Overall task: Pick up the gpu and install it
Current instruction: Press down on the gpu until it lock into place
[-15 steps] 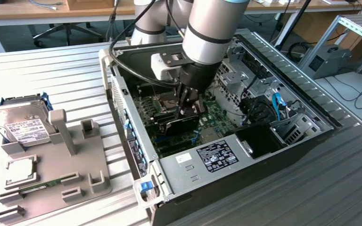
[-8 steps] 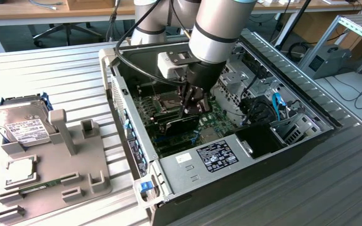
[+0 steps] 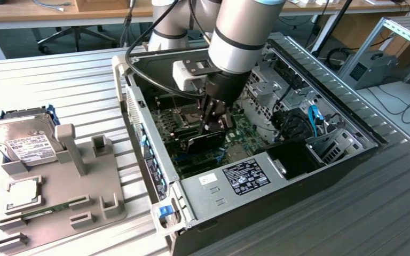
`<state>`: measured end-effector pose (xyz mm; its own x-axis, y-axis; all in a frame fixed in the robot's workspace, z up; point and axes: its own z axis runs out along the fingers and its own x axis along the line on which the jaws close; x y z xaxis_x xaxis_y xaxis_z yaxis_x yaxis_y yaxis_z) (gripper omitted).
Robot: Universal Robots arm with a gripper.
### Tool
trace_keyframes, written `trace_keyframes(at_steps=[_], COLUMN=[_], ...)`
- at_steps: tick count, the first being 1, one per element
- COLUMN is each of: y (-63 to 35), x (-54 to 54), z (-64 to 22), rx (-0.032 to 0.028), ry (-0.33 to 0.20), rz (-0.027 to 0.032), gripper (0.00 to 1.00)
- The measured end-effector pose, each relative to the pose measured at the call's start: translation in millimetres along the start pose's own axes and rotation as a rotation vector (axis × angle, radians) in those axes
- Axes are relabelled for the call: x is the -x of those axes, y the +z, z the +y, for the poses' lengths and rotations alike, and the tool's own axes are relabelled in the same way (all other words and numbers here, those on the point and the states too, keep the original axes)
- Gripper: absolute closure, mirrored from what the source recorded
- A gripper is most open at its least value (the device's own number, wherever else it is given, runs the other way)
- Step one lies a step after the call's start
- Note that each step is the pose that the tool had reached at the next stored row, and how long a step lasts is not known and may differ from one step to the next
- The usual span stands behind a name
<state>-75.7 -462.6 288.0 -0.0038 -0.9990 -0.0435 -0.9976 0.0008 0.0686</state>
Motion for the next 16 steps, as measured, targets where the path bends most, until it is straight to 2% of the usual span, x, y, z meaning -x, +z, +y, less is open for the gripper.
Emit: trace_keyframes(at_steps=[4,8,12,16], y=[3.5,9.2,14.6,17.4], x=[-0.2,-0.4,2.4,3.1], z=[9.3,14.3,24.5,28.8], rx=[0.0,0.0,0.0,0.0002], ry=[0.0,0.0,0.0,0.0], rz=[0.0,-0.0001,0.0,0.0003], gripper=[0.89,0.89,0.89,0.89])
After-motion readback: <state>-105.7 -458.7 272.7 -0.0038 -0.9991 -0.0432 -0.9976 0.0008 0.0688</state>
